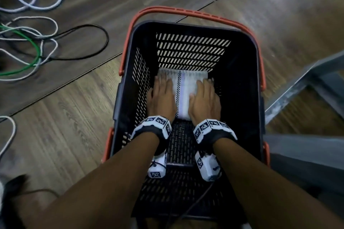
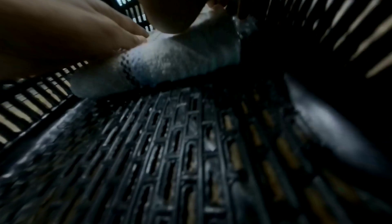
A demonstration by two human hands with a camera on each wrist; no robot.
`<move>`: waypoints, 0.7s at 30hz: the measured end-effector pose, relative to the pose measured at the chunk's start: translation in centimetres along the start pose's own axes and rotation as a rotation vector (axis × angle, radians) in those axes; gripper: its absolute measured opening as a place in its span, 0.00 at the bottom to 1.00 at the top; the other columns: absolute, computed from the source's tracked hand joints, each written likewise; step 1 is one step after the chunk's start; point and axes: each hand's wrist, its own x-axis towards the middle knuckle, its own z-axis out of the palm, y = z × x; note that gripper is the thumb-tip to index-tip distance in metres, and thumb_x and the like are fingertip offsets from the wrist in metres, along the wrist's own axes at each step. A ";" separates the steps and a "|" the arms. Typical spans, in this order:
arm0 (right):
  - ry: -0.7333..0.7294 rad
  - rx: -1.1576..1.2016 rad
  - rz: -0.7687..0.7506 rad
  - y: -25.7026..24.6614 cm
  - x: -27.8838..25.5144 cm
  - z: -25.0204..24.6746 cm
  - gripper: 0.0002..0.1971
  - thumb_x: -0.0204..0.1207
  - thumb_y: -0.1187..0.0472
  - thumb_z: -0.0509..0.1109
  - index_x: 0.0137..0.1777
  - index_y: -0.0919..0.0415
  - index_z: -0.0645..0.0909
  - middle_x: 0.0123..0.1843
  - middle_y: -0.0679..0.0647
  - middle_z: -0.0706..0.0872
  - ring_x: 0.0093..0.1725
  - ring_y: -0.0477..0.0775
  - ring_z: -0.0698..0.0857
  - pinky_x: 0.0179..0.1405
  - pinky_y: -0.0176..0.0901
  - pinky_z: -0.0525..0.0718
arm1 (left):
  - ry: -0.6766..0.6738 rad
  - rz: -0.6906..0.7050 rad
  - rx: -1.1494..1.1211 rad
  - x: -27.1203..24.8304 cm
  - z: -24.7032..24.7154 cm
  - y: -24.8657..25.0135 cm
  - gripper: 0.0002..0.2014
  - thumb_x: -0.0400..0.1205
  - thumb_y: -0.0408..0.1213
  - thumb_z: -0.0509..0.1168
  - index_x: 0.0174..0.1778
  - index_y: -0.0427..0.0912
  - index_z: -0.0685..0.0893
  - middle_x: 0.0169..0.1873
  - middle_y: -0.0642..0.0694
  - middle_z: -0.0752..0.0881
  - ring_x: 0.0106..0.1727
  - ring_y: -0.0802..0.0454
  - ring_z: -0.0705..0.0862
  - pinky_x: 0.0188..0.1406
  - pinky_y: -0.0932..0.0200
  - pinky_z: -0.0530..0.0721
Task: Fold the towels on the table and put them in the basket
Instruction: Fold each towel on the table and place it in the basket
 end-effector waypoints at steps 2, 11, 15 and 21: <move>0.010 0.018 0.019 0.1 -0.2 1.5 0.27 0.82 0.55 0.52 0.80 0.64 0.58 0.83 0.61 0.59 0.83 0.59 0.56 0.79 0.53 0.59 | -0.017 0.022 0.065 -0.1 1.4 -0.6 0.26 0.86 0.41 0.45 0.82 0.42 0.54 0.84 0.43 0.49 0.84 0.45 0.50 0.79 0.44 0.58; -0.068 0.003 0.025 0.1 0.2 1.9 0.30 0.83 0.53 0.49 0.83 0.61 0.48 0.85 0.60 0.49 0.84 0.61 0.50 0.82 0.55 0.50 | -0.130 -0.014 0.192 0.1 1.1 0.2 0.31 0.85 0.41 0.48 0.82 0.40 0.44 0.83 0.39 0.45 0.84 0.42 0.43 0.80 0.44 0.49; -0.403 -0.158 0.052 -0.9 1.0 -3.9 0.28 0.81 0.50 0.55 0.78 0.62 0.61 0.82 0.63 0.58 0.81 0.63 0.57 0.75 0.59 0.64 | -0.445 -0.123 0.253 -0.8 -4.1 2.5 0.28 0.83 0.41 0.54 0.78 0.36 0.58 0.81 0.35 0.55 0.82 0.38 0.54 0.77 0.40 0.56; -0.322 -0.072 0.011 -2.4 -4.0 -16.1 0.18 0.76 0.52 0.63 0.27 0.57 0.67 0.29 0.56 0.77 0.26 0.56 0.76 0.28 0.42 0.74 | -0.660 0.017 0.321 -6.5 -14.9 6.8 0.13 0.88 0.37 0.51 0.58 0.36 0.79 0.51 0.32 0.81 0.49 0.44 0.82 0.44 0.65 0.78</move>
